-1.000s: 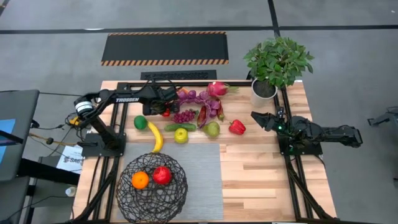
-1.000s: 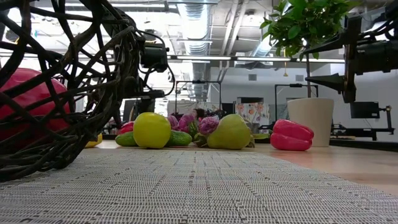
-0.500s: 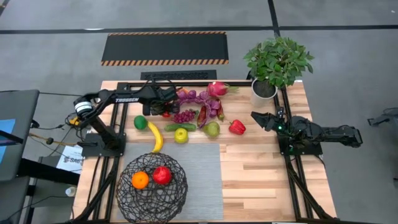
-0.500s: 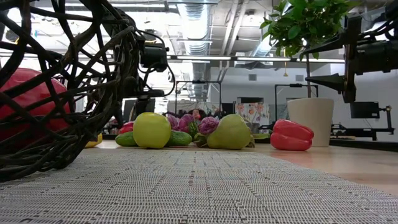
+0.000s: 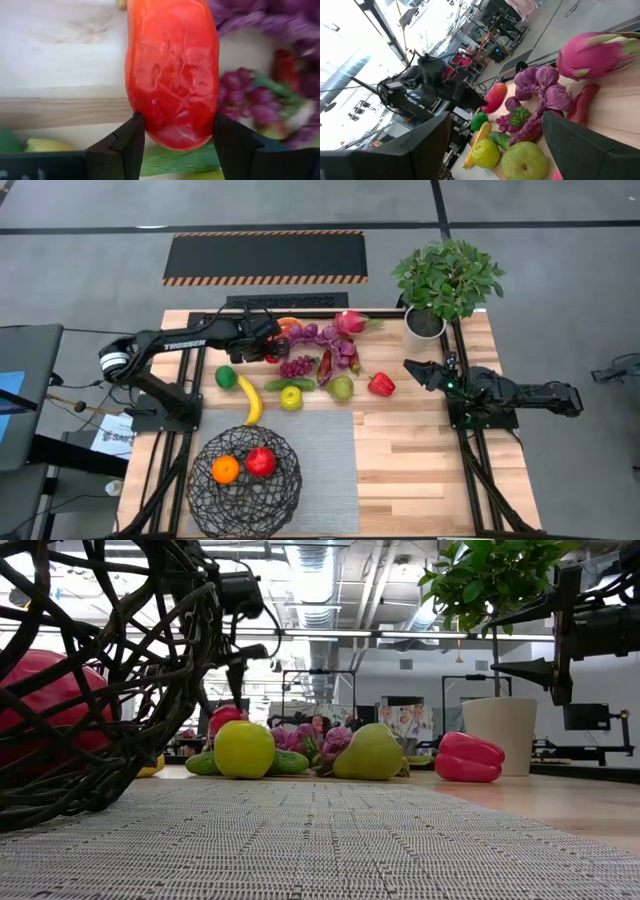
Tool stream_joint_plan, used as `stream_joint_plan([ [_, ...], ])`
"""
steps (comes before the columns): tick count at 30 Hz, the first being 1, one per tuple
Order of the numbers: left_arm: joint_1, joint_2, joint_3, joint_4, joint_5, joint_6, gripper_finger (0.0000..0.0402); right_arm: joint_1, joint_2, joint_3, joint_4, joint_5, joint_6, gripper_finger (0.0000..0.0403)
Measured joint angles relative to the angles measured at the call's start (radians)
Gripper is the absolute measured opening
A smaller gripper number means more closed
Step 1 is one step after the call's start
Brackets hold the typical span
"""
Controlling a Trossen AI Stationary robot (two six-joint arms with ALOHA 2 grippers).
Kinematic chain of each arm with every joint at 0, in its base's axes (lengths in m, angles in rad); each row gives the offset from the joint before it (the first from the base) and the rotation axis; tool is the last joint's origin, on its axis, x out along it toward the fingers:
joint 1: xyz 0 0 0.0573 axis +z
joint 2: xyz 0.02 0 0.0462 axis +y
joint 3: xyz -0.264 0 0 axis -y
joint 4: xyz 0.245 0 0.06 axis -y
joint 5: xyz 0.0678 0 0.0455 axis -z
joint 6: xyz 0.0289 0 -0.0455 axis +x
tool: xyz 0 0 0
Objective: Build produce basket
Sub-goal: Put the mango into the black wire basket
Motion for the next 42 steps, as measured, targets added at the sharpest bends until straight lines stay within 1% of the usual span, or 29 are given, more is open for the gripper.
stream_joint_plan([
  [6,-0.036,-0.097,0.0,0.122,0.008,-0.027,0.0176,0.0,0.0,0.0,0.0,0.0,0.0,0.0333],
  [15,-0.139,-0.258,0.0,0.483,0.046,0.023,0.0176,0.0,0.0,0.0,0.0,0.0,-0.004,0.0333],
  [21,-0.228,-0.321,0.0,0.758,0.139,0.095,0.0176,0.0,0.0,0.0,0.0,0.0,-0.005,0.0333],
  [29,-0.348,-0.332,0.0,1.201,0.265,0.235,0.0177,0.0,0.0,0.0,0.0,0.0,-0.005,0.0333],
  [31,-0.375,-0.333,0.001,1.287,0.298,0.268,0.0177,0.0,0.0,0.0,0.0,0.0,-0.005,0.0333],
  [35,-0.427,-0.332,0.001,1.432,0.403,0.321,0.0177,0.0,0.0,0.0,0.0,0.0,-0.006,0.0333],
  [37,-0.453,-0.333,0.002,1.477,0.449,0.349,0.0177,0.0,0.0,0.0,0.0,0.0,-0.006,0.0333],
  [42,-0.509,-0.332,0.001,1.521,0.497,0.408,0.0177,0.0,0.0,0.0,0.0,0.0,-0.002,0.0333],
])
